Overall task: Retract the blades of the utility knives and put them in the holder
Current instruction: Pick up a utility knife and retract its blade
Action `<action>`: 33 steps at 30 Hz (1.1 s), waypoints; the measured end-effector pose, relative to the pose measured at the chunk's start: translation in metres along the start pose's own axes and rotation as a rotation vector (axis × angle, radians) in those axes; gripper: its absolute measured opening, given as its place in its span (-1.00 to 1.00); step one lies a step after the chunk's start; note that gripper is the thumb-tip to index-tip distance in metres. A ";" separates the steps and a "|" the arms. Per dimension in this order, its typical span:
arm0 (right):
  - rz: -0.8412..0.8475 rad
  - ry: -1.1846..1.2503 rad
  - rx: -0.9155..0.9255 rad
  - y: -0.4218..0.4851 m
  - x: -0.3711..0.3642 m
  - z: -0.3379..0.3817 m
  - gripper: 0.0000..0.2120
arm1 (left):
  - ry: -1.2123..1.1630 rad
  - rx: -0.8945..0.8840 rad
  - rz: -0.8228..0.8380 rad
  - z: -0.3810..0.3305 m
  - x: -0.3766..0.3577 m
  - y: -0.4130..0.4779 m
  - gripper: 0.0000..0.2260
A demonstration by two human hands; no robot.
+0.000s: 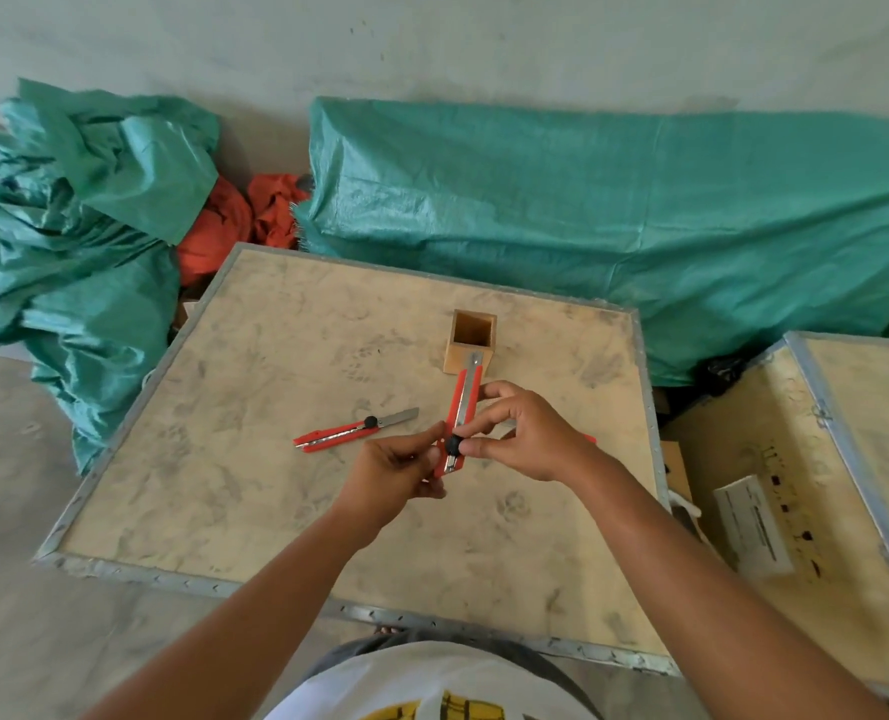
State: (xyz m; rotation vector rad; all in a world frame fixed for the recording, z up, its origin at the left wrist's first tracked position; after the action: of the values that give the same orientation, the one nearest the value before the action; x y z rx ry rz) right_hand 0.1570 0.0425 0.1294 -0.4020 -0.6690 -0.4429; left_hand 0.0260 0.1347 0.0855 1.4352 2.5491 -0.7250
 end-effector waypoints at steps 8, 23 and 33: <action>-0.044 -0.039 0.005 -0.008 -0.002 0.017 -0.80 | -0.032 -0.001 0.066 -0.008 -0.001 -0.003 -0.73; -0.178 -0.017 0.014 -0.004 0.008 0.022 -0.81 | 0.011 -0.055 0.065 -0.019 -0.001 0.006 -0.70; -0.283 0.061 -0.005 0.016 0.037 -0.009 -0.84 | 0.045 -0.045 0.050 -0.022 -0.023 0.043 -0.70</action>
State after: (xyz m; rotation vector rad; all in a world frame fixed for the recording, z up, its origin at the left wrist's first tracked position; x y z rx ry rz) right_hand 0.1951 0.0418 0.1440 -0.2976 -0.6676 -0.7223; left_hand 0.0763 0.1461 0.0981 1.5118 2.5347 -0.6307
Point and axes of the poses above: each hand's wrist, its own y-axis towards the middle knuckle, its own x-axis out of the back of the hand, z = x × y, the point moved 10 cm from there along y, towards the middle knuckle, and after that the axes turned 11 degrees about -y, right-handed, at the moved point
